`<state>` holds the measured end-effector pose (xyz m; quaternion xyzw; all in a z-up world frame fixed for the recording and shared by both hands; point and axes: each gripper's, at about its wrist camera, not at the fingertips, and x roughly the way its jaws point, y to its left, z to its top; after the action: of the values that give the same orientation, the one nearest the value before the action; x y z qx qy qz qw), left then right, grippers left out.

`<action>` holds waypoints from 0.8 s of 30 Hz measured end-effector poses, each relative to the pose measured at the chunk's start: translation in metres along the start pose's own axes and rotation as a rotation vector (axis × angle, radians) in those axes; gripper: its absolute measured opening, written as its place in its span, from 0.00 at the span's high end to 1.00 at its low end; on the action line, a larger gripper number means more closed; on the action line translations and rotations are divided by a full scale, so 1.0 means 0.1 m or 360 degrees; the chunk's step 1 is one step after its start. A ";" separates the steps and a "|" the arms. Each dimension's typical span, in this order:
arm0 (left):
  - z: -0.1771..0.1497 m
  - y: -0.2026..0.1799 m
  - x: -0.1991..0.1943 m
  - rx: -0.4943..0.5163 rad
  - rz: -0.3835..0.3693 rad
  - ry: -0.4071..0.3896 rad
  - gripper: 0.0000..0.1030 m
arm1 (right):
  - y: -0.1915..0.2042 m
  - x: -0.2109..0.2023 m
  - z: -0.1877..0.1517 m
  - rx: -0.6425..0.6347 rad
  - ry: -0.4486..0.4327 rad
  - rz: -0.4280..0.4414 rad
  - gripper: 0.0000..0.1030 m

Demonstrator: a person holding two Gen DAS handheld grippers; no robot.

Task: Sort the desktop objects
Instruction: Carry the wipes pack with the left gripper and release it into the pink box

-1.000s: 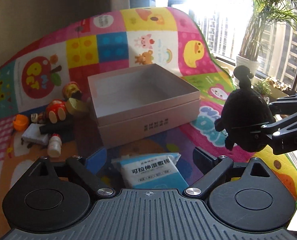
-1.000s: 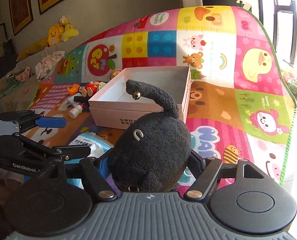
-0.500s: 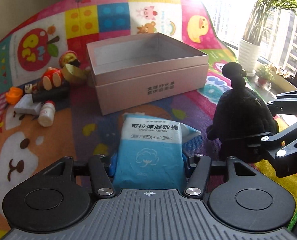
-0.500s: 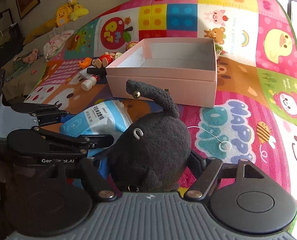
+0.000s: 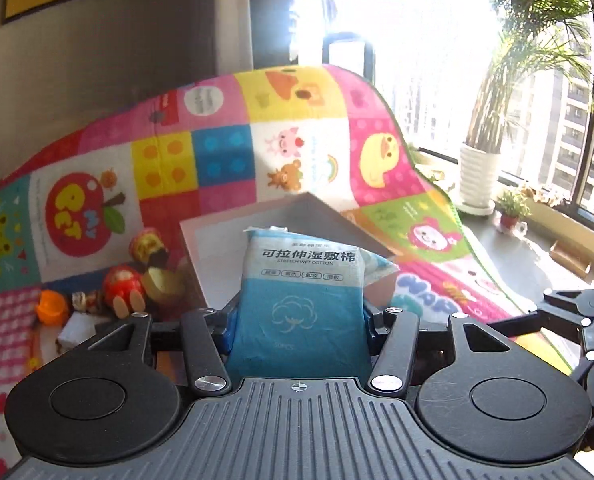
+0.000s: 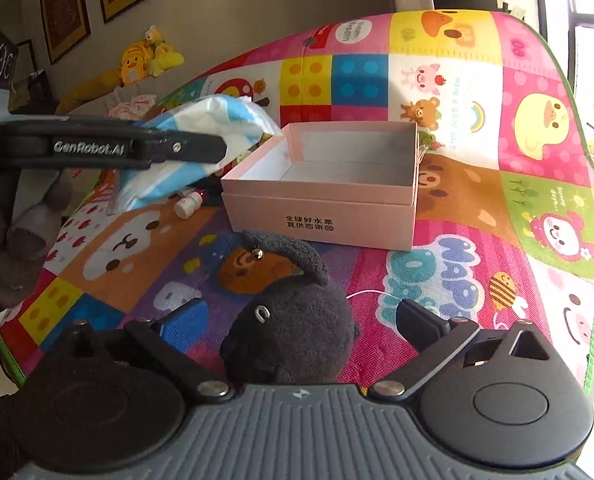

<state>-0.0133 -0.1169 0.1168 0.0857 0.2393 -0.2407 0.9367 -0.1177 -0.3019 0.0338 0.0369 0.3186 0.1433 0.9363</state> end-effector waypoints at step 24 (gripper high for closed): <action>0.38 0.18 1.77 -0.0731 -0.0225 0.0415 0.22 | -0.54 0.06 -0.04 0.0282 -0.0100 -0.0062 0.00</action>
<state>0.1471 -0.1840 0.0640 -0.1157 0.4117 -0.2319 0.8737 -0.1020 -0.3521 0.0187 0.1177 0.3012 0.0952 0.9415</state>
